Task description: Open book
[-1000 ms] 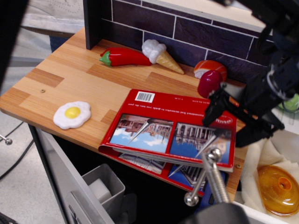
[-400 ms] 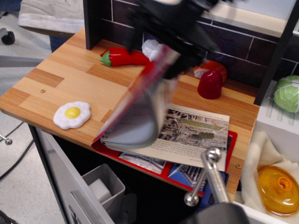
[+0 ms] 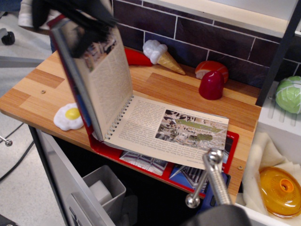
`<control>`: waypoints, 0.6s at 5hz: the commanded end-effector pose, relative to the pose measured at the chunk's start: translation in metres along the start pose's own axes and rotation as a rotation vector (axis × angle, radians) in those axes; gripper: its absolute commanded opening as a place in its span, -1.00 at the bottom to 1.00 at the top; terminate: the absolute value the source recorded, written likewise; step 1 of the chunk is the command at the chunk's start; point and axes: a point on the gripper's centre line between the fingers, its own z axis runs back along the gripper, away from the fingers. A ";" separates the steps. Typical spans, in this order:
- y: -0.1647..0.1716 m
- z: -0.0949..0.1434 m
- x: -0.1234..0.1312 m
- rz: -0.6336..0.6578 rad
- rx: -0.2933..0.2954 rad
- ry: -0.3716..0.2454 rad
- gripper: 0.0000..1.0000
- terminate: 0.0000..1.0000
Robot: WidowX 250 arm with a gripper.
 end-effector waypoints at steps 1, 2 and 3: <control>0.053 0.012 0.000 0.046 -0.063 0.087 1.00 -1.00; 0.070 0.006 0.000 0.048 -0.143 0.235 1.00 -1.00; 0.057 0.014 -0.003 -0.079 -0.174 0.235 1.00 -1.00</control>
